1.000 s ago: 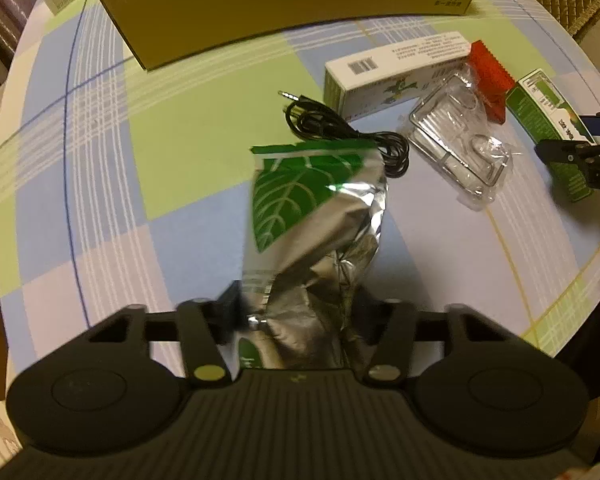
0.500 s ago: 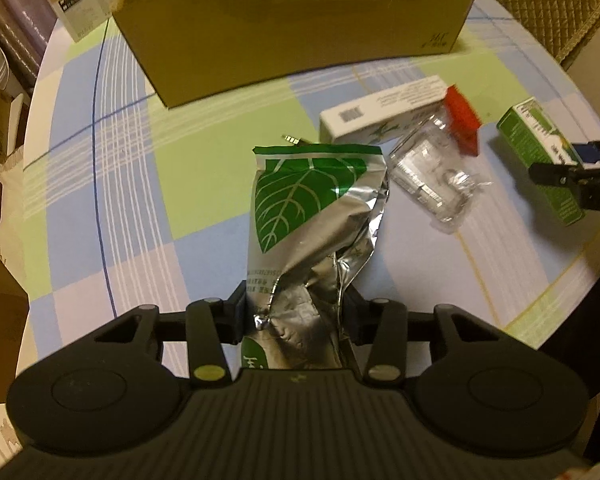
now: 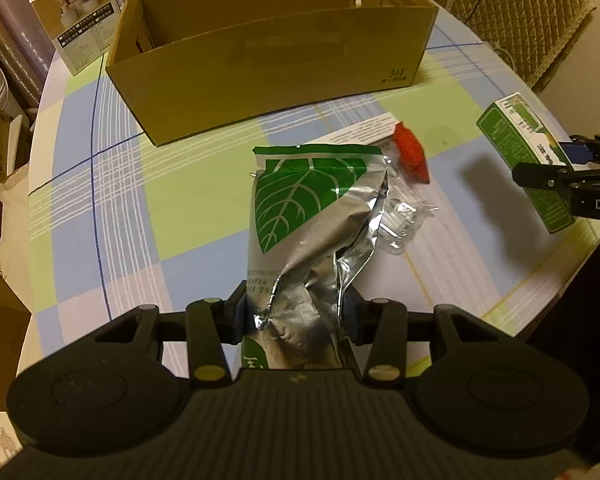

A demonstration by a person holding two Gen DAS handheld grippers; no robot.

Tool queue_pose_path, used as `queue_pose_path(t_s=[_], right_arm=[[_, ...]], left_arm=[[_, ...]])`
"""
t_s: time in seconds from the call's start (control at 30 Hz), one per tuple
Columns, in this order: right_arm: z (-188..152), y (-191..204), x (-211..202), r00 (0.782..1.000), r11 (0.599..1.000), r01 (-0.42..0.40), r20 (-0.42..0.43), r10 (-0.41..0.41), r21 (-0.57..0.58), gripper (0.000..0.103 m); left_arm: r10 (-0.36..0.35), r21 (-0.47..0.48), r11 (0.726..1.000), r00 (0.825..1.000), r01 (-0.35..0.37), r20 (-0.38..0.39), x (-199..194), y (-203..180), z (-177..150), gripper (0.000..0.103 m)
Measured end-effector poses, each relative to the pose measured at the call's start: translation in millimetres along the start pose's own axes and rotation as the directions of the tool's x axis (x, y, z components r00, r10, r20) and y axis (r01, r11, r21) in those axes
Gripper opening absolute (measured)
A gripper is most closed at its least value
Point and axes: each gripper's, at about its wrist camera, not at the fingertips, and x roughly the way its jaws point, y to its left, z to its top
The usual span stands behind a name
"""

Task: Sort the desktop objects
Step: 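Lift the foil bag and green box and carry both over the cardboard box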

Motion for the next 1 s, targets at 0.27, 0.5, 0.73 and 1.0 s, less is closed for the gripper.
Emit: queue_pose_path(t_s=[0.27, 0.5, 0.73, 1.0], right_arm=[[2.6, 10.1, -13.4, 1.000, 1.000, -0.016, 0.019, 0.016, -0.013, 0.053], [9.7, 17.5, -22.5, 0.999, 0.999, -0.027, 0.026, 0.028, -0.026, 0.053], [22.8, 23.9, -34.2, 0.998, 0.999, -0.030, 0.049, 0.031, -0.036, 0.053], [39.2, 27.5, -42.7, 0.997, 0.998, -0.038, 0.068, 0.040, -0.040, 0.053]], left_arm=[[0.000, -0.004, 1.000, 1.000, 0.001, 0.020, -16.3, -7.4, -1.8, 0.040], [-0.005, -0.015, 1.000, 1.000, 0.006, 0.031, -26.3, -9.3, -1.4, 0.040], [-0.013, -0.019, 1.000, 0.999, 0.014, 0.049, -41.5, -9.1, 4.6, 0.040], [-0.013, -0.018, 1.000, 0.998, 0.014, 0.062, -53.6, -5.8, 15.6, 0.040]])
